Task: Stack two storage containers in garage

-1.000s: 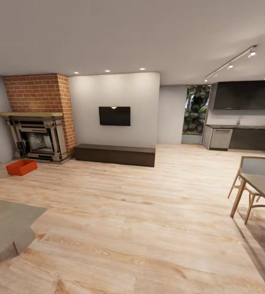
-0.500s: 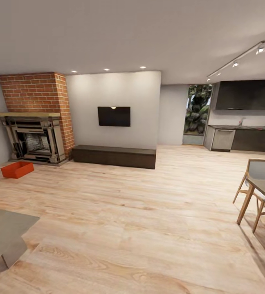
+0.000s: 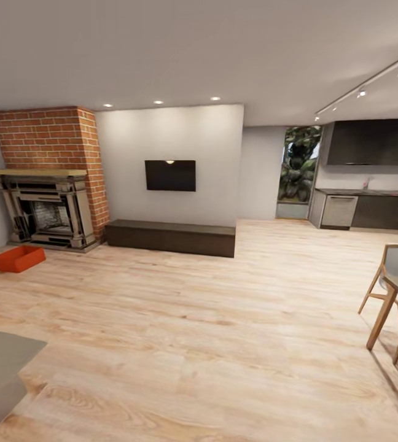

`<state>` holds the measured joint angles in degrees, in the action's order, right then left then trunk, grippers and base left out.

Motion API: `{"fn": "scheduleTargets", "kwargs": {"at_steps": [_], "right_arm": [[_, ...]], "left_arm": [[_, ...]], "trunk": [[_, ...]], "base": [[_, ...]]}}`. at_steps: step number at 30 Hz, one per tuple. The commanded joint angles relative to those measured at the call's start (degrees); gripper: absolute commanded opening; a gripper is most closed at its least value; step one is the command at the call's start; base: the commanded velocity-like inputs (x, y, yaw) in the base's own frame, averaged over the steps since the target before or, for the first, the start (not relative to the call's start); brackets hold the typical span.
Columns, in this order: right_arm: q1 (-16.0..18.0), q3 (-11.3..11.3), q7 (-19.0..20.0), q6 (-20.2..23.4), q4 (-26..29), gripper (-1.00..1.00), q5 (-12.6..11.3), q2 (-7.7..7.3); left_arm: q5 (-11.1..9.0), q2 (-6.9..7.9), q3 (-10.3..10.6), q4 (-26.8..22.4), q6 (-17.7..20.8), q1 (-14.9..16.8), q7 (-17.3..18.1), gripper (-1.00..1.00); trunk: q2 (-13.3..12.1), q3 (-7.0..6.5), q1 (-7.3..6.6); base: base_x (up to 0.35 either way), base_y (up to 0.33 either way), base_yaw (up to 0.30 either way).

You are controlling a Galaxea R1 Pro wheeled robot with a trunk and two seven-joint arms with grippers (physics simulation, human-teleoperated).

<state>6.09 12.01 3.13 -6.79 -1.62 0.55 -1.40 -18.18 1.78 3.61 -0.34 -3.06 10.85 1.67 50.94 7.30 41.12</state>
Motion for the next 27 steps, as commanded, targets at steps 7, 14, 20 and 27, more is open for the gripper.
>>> {"fn": "scheduleTargets", "kwargs": {"at_steps": [7, 14, 20, 27], "right_arm": [[0.09, 0.05, 0.15, -0.54, -0.19, 1.0, 0.06, 0.04], [0.09, -0.13, 0.13, -0.59, -0.17, 1.0, 0.13, 0.19], [0.08, -0.29, 0.16, -0.6, -0.19, 1.0, 0.16, 0.56], [0.07, -0.24, 0.18, -0.6, -0.19, 1.0, 0.15, 0.49]], "left_arm": [[-0.54, 0.02, 0.37, 0.08, -0.19, 0.05, 0.17, 1.0], [-0.54, 0.02, 0.41, 0.08, -0.2, 0.05, 0.17, 1.0], [-0.54, -0.02, 0.42, 0.08, -0.18, 0.05, 0.17, 1.0], [-0.54, -0.03, 0.36, 0.08, -0.22, 0.05, 0.17, 1.0]], "trunk": [[0.06, 0.08, 0.04], [0.06, 0.08, 0.04], [0.06, 0.08, 0.04], [0.06, 0.08, 0.04]], "base": [[0.322, 0.0, 0.0], [0.322, 0.0, 0.0], [0.323, 0.0, 0.0], [0.323, 0.0, 0.0]]}}
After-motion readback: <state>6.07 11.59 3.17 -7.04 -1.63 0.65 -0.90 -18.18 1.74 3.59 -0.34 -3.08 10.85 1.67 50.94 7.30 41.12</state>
